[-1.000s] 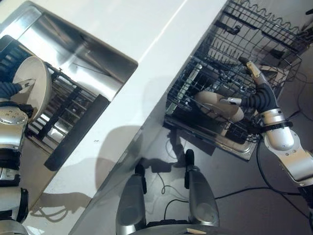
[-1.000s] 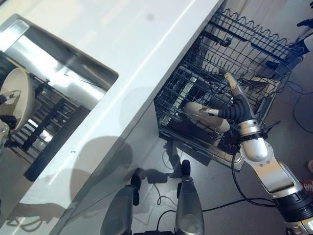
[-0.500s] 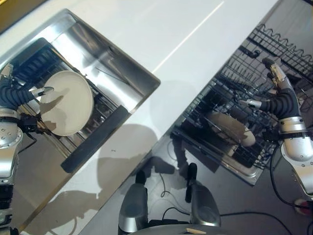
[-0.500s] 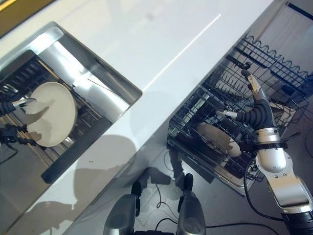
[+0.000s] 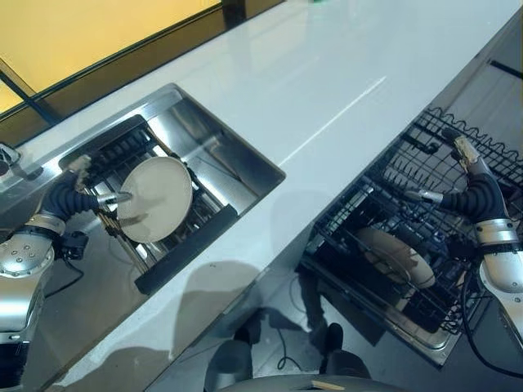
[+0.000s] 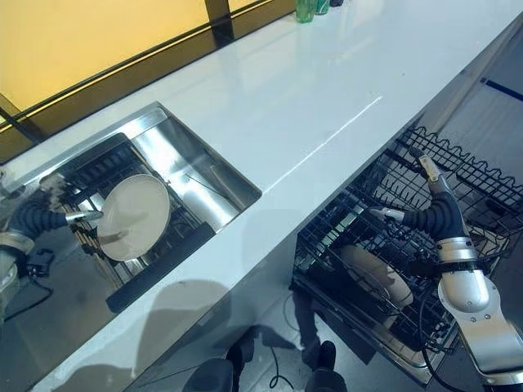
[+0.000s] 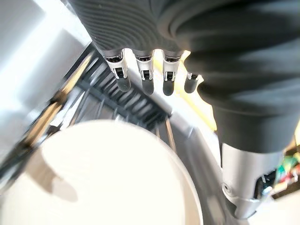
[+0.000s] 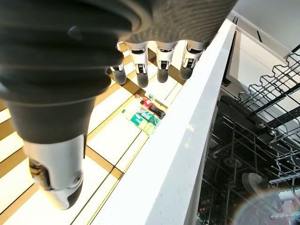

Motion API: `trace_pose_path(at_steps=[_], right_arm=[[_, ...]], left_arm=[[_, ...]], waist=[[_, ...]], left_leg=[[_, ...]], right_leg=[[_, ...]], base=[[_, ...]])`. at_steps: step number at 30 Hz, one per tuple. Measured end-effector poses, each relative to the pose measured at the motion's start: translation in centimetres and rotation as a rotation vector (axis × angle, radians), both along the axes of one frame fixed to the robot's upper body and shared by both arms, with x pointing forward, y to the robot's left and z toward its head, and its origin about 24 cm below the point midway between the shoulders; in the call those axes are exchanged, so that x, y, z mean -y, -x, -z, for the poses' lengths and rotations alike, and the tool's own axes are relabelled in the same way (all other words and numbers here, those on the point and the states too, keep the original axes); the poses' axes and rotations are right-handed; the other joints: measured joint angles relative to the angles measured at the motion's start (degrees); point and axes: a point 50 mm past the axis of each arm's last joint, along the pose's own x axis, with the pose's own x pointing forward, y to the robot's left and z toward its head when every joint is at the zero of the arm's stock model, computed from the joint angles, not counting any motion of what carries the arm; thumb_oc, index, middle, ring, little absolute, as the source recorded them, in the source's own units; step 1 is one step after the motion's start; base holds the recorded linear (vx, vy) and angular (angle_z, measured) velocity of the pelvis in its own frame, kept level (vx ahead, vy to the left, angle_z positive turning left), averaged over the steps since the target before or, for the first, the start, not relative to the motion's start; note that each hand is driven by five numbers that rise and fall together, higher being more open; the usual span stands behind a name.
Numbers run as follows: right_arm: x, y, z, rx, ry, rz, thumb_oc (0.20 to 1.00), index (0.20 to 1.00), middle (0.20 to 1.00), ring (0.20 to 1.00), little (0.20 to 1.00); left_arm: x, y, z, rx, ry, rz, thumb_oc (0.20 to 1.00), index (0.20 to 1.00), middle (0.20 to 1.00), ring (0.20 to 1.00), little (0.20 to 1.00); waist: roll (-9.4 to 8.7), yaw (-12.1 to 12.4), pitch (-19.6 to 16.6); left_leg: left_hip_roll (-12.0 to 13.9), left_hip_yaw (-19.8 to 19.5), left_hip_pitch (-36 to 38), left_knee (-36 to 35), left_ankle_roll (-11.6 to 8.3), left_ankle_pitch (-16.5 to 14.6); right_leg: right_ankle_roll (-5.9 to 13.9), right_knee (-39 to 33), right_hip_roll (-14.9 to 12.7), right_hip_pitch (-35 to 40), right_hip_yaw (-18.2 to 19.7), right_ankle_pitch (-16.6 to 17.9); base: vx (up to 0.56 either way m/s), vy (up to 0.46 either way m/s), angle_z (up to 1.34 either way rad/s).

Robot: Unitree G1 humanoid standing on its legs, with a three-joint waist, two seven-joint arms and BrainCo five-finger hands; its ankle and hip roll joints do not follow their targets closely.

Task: Pick up plates and place into dishwasher.

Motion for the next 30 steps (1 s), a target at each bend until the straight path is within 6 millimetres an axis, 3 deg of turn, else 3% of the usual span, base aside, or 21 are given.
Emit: trace_pose_path(at_steps=[8,17,20,25,30], right_arm=[[0.4,0.4,0.9,-0.044,-0.040,0.026,1.000,1.000,1.000,1.000,1.000],[0.9,0.8,0.9,-0.062,-0.025,0.045,1.000,1.000,1.000,1.000,1.000],[1.1,1.1,1.4,-0.095,-0.022,0.051,1.000,1.000,1.000,1.000,1.000],[1.4,1.2,1.3,-0.102,-0.014,0.059,1.000,1.000,1.000,1.000,1.000],[1.4,1.3,1.3,-0.095,-0.015,0.070,1.000,1.000,1.000,1.000,1.000]], left_arm=[[1.6,0.8,2.4,-0.254,-0.006,0.161,1.000,1.000,1.000,1.000,1.000],[1.9,1.3,3.8,-0.330,0.016,0.174,1.000,1.000,1.000,1.000,1.000],[1.6,1.7,4.2,-0.364,-0.067,0.166,1.000,1.000,1.000,1.000,1.000],[0.9,1.5,3.5,-0.319,-0.409,0.119,1.000,1.000,1.000,1.000,1.000],[1.3,1.5,4.2,-0.324,-0.454,0.137,1.000,1.000,1.000,1.000,1.000]], waist=[[0.09,0.04,-1.74],[0.58,-0.10,-2.29],[0.71,-0.20,-2.37],[0.71,-0.19,-2.80],[0.72,-0.27,-3.02]], left_leg=[[0.01,0.08,0.06,-0.51,0.03,0.41],[0.00,0.16,-0.04,-0.70,0.03,0.41],[0.00,0.21,-0.09,-0.76,0.03,0.41],[0.01,0.19,-1.50,-0.22,0.02,0.42],[0.02,0.23,-4.43,1.18,0.02,0.44]], right_leg=[[0.02,-0.43,-0.27,0.97,-0.90,-0.02],[0.07,-0.53,-0.35,0.96,-0.95,-0.06],[0.10,-0.54,-0.36,0.89,-0.95,-0.09],[0.08,-0.21,-0.37,-0.48,-0.94,-0.08],[-0.05,0.27,-0.39,-3.25,-0.93,0.17]], base=[[0.03,-0.011,0.06],[0.00,0.000,0.00],[0.00,0.000,0.00],[-0.01,-0.005,0.00],[-0.10,-0.005,0.01]])
